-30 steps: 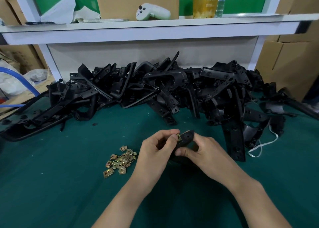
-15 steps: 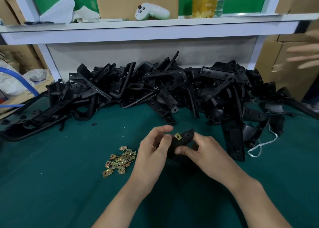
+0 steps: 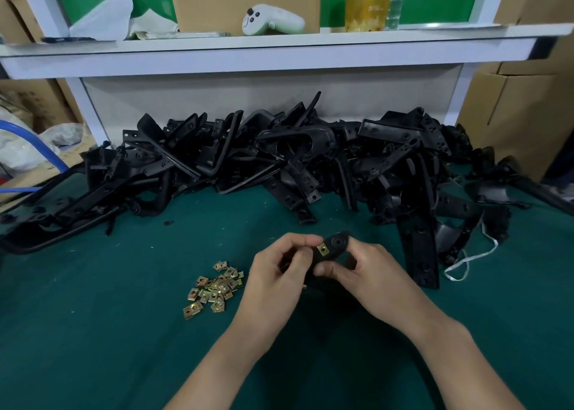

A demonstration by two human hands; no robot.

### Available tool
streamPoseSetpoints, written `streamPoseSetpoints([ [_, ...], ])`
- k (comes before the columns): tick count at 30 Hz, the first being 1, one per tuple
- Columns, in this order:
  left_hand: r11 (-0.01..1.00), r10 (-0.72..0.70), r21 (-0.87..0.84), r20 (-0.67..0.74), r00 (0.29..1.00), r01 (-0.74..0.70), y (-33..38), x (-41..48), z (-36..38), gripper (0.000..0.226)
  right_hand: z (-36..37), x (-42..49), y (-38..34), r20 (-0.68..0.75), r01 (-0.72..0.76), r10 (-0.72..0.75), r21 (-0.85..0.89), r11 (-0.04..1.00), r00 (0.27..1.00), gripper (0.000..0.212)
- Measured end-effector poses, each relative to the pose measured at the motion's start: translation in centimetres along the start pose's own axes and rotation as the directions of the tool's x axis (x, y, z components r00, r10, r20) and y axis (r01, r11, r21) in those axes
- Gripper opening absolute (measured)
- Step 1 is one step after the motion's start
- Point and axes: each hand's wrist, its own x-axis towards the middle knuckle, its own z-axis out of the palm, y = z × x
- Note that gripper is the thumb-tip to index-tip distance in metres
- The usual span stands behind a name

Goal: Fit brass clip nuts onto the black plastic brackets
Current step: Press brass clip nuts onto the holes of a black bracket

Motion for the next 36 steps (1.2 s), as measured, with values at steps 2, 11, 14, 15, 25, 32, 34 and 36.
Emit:
streamPoseSetpoints([
  [2, 0.999, 0.016, 0.031, -0.011, 1.0, -0.016, 0.0, 0.1, 0.0, 0.031, -0.1, 0.0, 0.1, -0.019, 0.006, -0.006, 0.013, 1.0, 1.0, 0.052],
  [11, 0.769, 0.197, 0.626, -0.044, 0.979, -0.127, -1.6, 0.6, -2.9, 0.024, -1.6, 0.3, 1.4, -0.41, -0.039, 0.109, 0.176, 0.984, 0.905, 0.042],
  [14, 0.56, 0.18, 0.792, 0.173, 0.968, -0.245, -1.3, 0.5, -3.4, 0.032, -1.7, 0.3, 1.5, -0.455, -0.057, 0.128, 0.167, 0.984, 0.881, 0.039],
  [15, 0.501, 0.127, 0.824, 0.234, 0.964, -0.266, -1.4, 0.5, -3.5, 0.036, -1.7, 0.3, 1.5, -0.462, -0.063, 0.133, 0.164, 0.985, 0.877, 0.039],
  [25, 0.516, 0.14, 0.774, 0.346, 0.928, -0.367, -2.2, 0.4, -3.3, 0.014, -1.4, 0.5, 1.9, -0.432, -0.092, 0.143, 0.136, 0.986, 0.891, 0.043],
  [32, 0.991, 0.015, 0.132, -0.063, 0.998, -0.006, -0.7, 1.0, -2.9, 0.008, -1.2, 0.5, 1.6, -0.376, -0.079, 0.132, 0.154, 0.985, 0.917, 0.04],
  [34, 1.0, -0.022, 0.0, -0.116, 0.993, 0.022, -0.6, 1.2, -3.0, 0.01, -1.1, 0.4, 1.5, -0.349, -0.07, 0.12, 0.151, 0.986, 0.93, 0.039],
  [36, 0.995, -0.058, -0.092, -0.143, 0.988, 0.045, -0.6, 1.3, -3.0, 0.012, -1.0, 0.3, 1.5, -0.327, -0.062, 0.106, 0.142, 0.988, 0.939, 0.037],
])
